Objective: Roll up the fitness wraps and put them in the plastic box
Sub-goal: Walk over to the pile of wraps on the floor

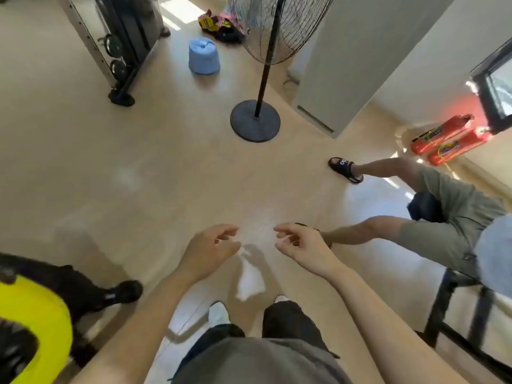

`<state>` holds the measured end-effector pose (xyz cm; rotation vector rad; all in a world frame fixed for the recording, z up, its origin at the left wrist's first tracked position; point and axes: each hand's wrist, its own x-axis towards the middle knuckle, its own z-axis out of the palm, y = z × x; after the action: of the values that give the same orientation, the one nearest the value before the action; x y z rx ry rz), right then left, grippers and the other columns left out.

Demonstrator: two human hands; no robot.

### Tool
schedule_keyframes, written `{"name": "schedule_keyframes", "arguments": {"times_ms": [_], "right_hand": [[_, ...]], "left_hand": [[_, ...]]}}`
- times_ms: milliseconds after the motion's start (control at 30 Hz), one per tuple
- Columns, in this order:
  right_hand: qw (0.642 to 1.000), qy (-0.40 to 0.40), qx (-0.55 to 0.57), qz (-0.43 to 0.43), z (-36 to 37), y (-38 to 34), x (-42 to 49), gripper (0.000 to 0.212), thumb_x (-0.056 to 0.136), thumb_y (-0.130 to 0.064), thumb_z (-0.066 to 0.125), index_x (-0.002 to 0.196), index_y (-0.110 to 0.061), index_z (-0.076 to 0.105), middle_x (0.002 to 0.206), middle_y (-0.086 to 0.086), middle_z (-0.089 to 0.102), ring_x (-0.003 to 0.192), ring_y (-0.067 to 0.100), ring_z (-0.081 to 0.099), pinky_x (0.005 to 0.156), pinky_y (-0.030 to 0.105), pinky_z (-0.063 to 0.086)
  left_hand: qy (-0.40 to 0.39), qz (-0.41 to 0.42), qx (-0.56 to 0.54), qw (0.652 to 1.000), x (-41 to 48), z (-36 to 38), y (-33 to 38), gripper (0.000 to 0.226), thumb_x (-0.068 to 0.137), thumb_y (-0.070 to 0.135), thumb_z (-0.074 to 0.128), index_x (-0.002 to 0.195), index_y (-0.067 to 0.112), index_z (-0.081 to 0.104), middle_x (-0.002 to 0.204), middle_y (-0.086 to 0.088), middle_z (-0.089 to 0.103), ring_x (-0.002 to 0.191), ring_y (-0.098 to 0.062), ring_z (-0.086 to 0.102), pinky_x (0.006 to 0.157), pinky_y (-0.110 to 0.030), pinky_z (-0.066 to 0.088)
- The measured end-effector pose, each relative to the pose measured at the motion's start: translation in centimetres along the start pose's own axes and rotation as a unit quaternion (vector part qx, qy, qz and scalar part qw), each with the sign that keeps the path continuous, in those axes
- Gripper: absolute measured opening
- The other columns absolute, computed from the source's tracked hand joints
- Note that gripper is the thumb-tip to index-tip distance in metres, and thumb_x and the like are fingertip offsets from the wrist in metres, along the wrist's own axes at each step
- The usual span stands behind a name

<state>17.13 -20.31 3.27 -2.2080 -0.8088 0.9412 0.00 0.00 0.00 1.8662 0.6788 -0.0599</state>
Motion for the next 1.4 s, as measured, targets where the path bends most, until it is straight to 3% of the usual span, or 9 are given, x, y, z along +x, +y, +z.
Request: {"name": "schedule_keyframes", "arguments": {"times_ms": [167,300,467,667,967,1100,1267,1400], "right_hand": [[0.999,-0.025,0.033,0.020,2.7,-1.5,2.2,0.031,0.091,-0.022,0.071,0.122,-0.026,0.067,0.106,-0.005,0.069,0.094,0.018,0.067,0.086,0.029,0.053],[0.999,-0.026,0.036,0.016,2.5,-2.1,5.8,0.030,0.093,-0.022,0.070,0.122,-0.026,0.067,0.107,-0.005,0.071,0.093,0.010,0.067,0.086,0.026,0.054],[0.998,-0.024,0.056,0.016,0.4,-2.9,12.4,0.030,0.092,-0.026,0.070,0.121,-0.032,0.067,0.106,-0.012,0.070,0.090,0.005,0.065,0.082,0.022,0.054],[0.997,-0.049,0.057,-0.024,-3.1,-4.2,21.3,0.029,0.092,-0.027,0.069,0.121,-0.032,0.067,0.105,-0.015,0.069,0.091,0.001,0.065,0.085,0.024,0.055],[0.995,-0.082,0.007,-0.061,-6.7,-10.6,35.4,0.031,0.093,-0.027,0.068,0.124,-0.029,0.066,0.105,-0.013,0.068,0.092,0.006,0.067,0.090,0.034,0.055],[0.996,-0.077,0.010,-0.044,-6.4,-14.3,41.9,0.031,0.094,-0.026,0.068,0.124,-0.027,0.066,0.107,-0.008,0.068,0.091,0.009,0.066,0.088,0.034,0.056],[0.997,-0.072,0.009,-0.031,-6.1,-20.1,49.6,0.031,0.095,-0.026,0.068,0.125,-0.028,0.065,0.109,-0.008,0.068,0.089,0.008,0.066,0.082,0.027,0.056],[0.998,-0.053,0.026,-0.023,-6.2,-25.0,55.8,0.030,0.094,-0.023,0.069,0.123,-0.028,0.066,0.107,-0.007,0.068,0.084,0.006,0.065,0.081,0.024,0.055]], "left_hand": [[-0.019,-0.031,0.005,0.999,1.2,-2.4,-1.9,0.037,0.095,0.034,0.071,0.131,0.029,0.065,0.115,0.016,0.068,0.106,0.000,0.061,0.084,-0.008,0.042],[-0.013,-0.057,0.003,0.998,4.1,-4.4,-1.6,0.033,0.094,0.034,0.071,0.127,0.032,0.066,0.113,0.016,0.068,0.106,0.000,0.061,0.082,-0.004,0.040],[-0.001,-0.044,0.046,0.998,9.7,-7.2,-0.8,0.037,0.091,0.037,0.071,0.128,0.034,0.067,0.111,0.022,0.068,0.105,0.001,0.063,0.094,-0.022,0.047],[0.025,-0.064,0.103,0.992,16.8,-10.6,2.0,0.042,0.094,0.037,0.070,0.134,0.029,0.064,0.116,0.019,0.067,0.106,-0.001,0.062,0.097,-0.028,0.051],[0.092,-0.127,0.067,0.985,25.7,-18.9,2.8,0.035,0.093,0.040,0.069,0.127,0.032,0.068,0.110,0.022,0.070,0.102,-0.001,0.064,0.098,-0.034,0.052],[0.124,-0.145,-0.001,0.982,30.6,-23.9,2.1,0.047,0.078,0.052,0.068,0.119,0.028,0.072,0.106,0.016,0.073,0.099,-0.006,0.066,0.098,-0.034,0.052],[0.111,-0.133,-0.004,0.985,37.1,-31.2,0.6,0.031,0.089,0.023,0.074,0.120,0.028,0.070,0.103,0.017,0.070,0.098,-0.013,0.067,0.093,-0.030,0.054],[0.096,-0.130,-0.005,0.987,42.0,-37.5,0.1,0.037,0.082,0.034,0.069,0.119,0.031,0.071,0.102,0.022,0.070,0.099,-0.007,0.067,0.092,-0.026,0.052]]}}
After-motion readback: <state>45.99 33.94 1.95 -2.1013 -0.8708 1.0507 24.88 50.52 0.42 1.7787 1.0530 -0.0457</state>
